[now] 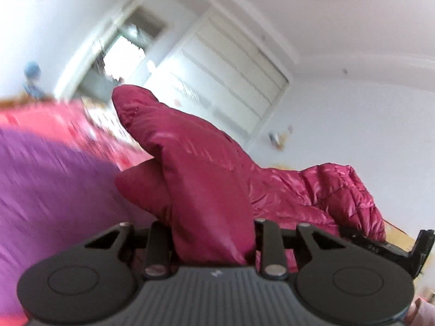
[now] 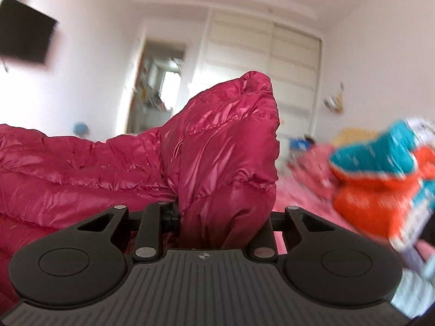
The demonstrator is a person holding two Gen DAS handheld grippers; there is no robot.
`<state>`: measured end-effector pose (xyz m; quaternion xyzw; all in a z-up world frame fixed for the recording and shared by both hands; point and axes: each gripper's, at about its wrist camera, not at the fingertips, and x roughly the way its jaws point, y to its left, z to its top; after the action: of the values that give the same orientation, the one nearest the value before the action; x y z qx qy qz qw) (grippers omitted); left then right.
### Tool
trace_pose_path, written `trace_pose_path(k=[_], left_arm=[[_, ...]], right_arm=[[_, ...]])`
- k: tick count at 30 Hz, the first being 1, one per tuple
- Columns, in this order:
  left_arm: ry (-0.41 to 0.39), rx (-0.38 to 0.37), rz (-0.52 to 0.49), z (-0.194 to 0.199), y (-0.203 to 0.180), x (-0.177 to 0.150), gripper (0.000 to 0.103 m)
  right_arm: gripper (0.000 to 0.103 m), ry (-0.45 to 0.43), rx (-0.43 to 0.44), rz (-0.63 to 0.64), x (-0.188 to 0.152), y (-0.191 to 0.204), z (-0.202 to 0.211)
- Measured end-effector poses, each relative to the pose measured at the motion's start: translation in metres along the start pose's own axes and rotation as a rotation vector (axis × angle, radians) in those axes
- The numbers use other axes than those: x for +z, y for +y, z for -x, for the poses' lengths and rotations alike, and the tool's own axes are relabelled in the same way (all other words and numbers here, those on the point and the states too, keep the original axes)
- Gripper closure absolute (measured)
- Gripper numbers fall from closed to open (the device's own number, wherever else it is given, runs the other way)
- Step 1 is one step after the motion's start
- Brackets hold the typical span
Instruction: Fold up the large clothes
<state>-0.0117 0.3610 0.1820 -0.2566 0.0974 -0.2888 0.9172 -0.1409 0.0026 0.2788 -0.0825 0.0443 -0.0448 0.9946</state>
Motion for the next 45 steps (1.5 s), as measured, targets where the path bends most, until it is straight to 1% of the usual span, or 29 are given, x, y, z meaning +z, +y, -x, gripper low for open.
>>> trace_pose_path(k=[3, 5, 9, 10, 13, 16, 18, 21, 22, 24, 25, 26, 27, 28, 29, 30, 31, 32, 33, 35, 36, 38, 39, 40, 41, 42, 44, 45], left_arm=[[-0.09, 0.099, -0.055, 0.023, 0.011, 0.027, 0.074], [-0.134, 0.185, -0.086, 0.037, 0.02, 0.048, 0.074], [-0.21, 0.33, -0.106, 0.066, 0.04, 0.075, 0.073], [-0.22, 0.364, -0.104, 0.072, 0.048, 0.08, 0.073], [-0.243, 0.433, -0.059, 0.08, 0.076, 0.089, 0.072], [-0.225, 0.521, -0.047, 0.075, 0.099, 0.092, 0.072], [-0.199, 0.566, -0.008, 0.07, 0.117, 0.091, 0.072], [-0.11, 0.648, 0.033, 0.051, 0.139, 0.085, 0.07], [-0.082, 0.675, 0.041, 0.045, 0.145, 0.083, 0.069], [-0.052, 0.711, 0.059, 0.046, 0.158, 0.083, 0.064], [-0.043, 0.724, 0.067, 0.047, 0.161, 0.081, 0.06], [-0.037, 0.739, 0.073, 0.049, 0.165, 0.08, 0.053], [-0.032, 0.755, 0.08, 0.05, 0.168, 0.08, 0.047], [-0.027, 0.767, 0.086, 0.048, 0.163, 0.08, 0.043], [-0.022, 0.782, 0.094, 0.048, 0.165, 0.08, 0.035], [-0.019, 0.806, 0.103, 0.049, 0.165, 0.081, 0.029], [-0.018, 0.832, 0.102, 0.048, 0.159, 0.081, 0.026], [-0.017, 0.86, 0.099, 0.052, 0.155, 0.081, 0.019], [-0.021, 0.892, 0.102, 0.055, 0.154, 0.084, 0.012], [-0.038, 0.967, 0.099, 0.063, 0.154, 0.089, 0.008], [-0.048, 0.998, 0.097, 0.068, 0.151, 0.092, 0.007], [-0.085, 1.077, 0.093, 0.079, 0.147, 0.097, 0.006], [-0.115, 1.114, 0.088, 0.087, 0.142, 0.101, 0.006], [-0.147, 1.137, 0.082, 0.093, 0.135, 0.103, 0.006], [-0.18, 1.147, 0.079, 0.099, 0.126, 0.106, 0.006], [-0.212, 1.133, 0.078, 0.104, 0.119, 0.109, 0.006], [-0.248, 1.067, 0.074, 0.108, 0.104, 0.112, 0.006], [-0.264, 1.019, 0.067, 0.106, 0.097, 0.113, 0.006]], right_arm=[[0.07, -0.056, 0.084, -0.015, 0.022, 0.026, -0.029], [0.07, -0.064, 0.152, -0.058, 0.032, 0.043, -0.058], [0.07, -0.056, 0.269, -0.074, 0.045, 0.09, -0.115], [0.07, -0.049, 0.296, -0.078, 0.047, 0.101, -0.128], [0.07, -0.026, 0.349, -0.078, 0.044, 0.132, -0.165], [0.07, 0.035, 0.371, -0.06, 0.033, 0.157, -0.203], [0.069, 0.092, 0.376, -0.048, 0.02, 0.167, -0.226], [0.067, 0.191, 0.368, -0.033, -0.001, 0.175, -0.254], [0.065, 0.225, 0.364, -0.031, -0.009, 0.175, -0.263], [0.06, 0.269, 0.348, -0.024, -0.021, 0.174, -0.275], [0.052, 0.277, 0.335, -0.019, -0.026, 0.173, -0.279], [0.045, 0.283, 0.327, -0.02, -0.026, 0.179, -0.275], [0.043, 0.298, 0.323, -0.03, -0.03, 0.175, -0.279], [0.036, 0.312, 0.318, -0.041, -0.033, 0.17, -0.282], [0.026, 0.326, 0.306, -0.051, -0.037, 0.164, -0.285], [0.02, 0.339, 0.296, -0.065, -0.037, 0.161, -0.289], [0.01, 0.351, 0.284, -0.083, -0.036, 0.158, -0.294], [0.001, 0.36, 0.273, -0.106, -0.036, 0.159, -0.298], [0.0, 0.364, 0.258, -0.123, -0.036, 0.155, -0.303], [0.0, 0.372, 0.226, -0.178, -0.034, 0.146, -0.312], [0.0, 0.374, 0.216, -0.204, -0.034, 0.14, -0.308], [0.0, 0.37, 0.18, -0.253, -0.038, 0.131, -0.301], [0.0, 0.356, 0.165, -0.276, -0.034, 0.131, -0.289], [0.0, 0.328, 0.155, -0.302, -0.031, 0.12, -0.283], [0.0, 0.304, 0.149, -0.321, -0.038, 0.116, -0.288], [0.0, 0.274, 0.149, -0.344, -0.037, 0.102, -0.285], [0.0, 0.213, 0.18, -0.385, -0.033, 0.097, -0.266], [0.0, 0.193, 0.205, -0.395, -0.031, 0.097, -0.263]])
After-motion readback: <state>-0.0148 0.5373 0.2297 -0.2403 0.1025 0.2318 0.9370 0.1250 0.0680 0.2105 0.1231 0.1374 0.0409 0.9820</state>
